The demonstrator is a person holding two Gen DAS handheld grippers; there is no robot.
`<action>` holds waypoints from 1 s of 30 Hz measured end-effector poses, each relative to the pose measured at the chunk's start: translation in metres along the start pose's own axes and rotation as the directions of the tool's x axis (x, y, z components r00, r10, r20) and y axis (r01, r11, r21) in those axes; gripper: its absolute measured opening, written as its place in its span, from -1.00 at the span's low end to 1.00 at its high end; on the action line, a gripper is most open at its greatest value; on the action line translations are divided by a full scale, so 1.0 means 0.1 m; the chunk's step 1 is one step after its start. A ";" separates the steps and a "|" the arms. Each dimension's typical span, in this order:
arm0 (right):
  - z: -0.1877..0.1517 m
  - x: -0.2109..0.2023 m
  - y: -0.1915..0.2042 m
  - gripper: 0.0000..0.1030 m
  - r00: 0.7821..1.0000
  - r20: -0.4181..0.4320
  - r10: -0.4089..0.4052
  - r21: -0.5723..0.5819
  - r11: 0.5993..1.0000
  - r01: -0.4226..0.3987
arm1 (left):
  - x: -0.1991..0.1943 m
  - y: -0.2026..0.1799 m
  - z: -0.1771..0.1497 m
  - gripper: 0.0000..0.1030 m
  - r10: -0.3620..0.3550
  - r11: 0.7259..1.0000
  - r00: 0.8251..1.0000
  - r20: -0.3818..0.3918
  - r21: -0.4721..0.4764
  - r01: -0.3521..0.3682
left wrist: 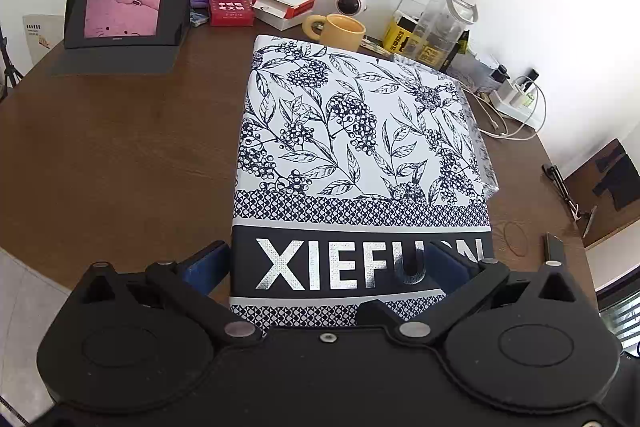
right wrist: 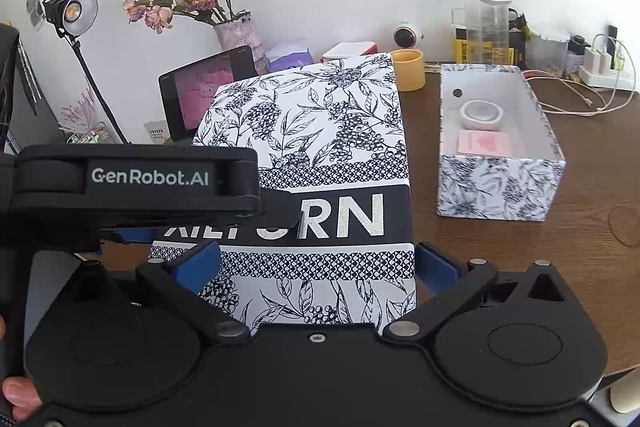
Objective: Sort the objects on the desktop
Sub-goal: 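Lift the XIEFURN lid with both tools and carry it over the floral box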
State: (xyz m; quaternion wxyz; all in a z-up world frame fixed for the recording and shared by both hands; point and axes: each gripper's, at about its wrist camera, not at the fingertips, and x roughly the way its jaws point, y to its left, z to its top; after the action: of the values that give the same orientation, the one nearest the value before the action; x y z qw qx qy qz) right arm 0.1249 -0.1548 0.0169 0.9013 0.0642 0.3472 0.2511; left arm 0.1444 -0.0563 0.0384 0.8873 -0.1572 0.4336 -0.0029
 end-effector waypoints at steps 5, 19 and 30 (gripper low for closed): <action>-0.28 -0.40 -0.31 1.00 1.000 -0.012 -0.007 0.002 1.000 0.007 | -0.05 -0.44 -0.41 1.00 -0.009 1.000 1.000 -0.017 -0.009 0.009; -0.86 -0.72 -0.99 1.00 0.996 -0.082 -0.044 0.082 0.995 0.051 | 0.26 -1.01 -0.98 1.00 -0.025 0.999 0.992 -0.122 0.028 0.029; -1.16 -0.68 -1.21 1.00 0.989 -0.138 -0.061 0.107 0.991 0.076 | 0.48 -1.07 -1.23 1.00 -0.036 0.999 0.983 -0.181 0.030 0.042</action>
State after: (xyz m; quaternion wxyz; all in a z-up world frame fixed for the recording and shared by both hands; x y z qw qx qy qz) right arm 0.0552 -0.2999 -0.0652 0.8790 0.0855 0.4224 0.2039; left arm 0.0938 -0.1984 -0.0391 0.8466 -0.1498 0.5090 -0.0417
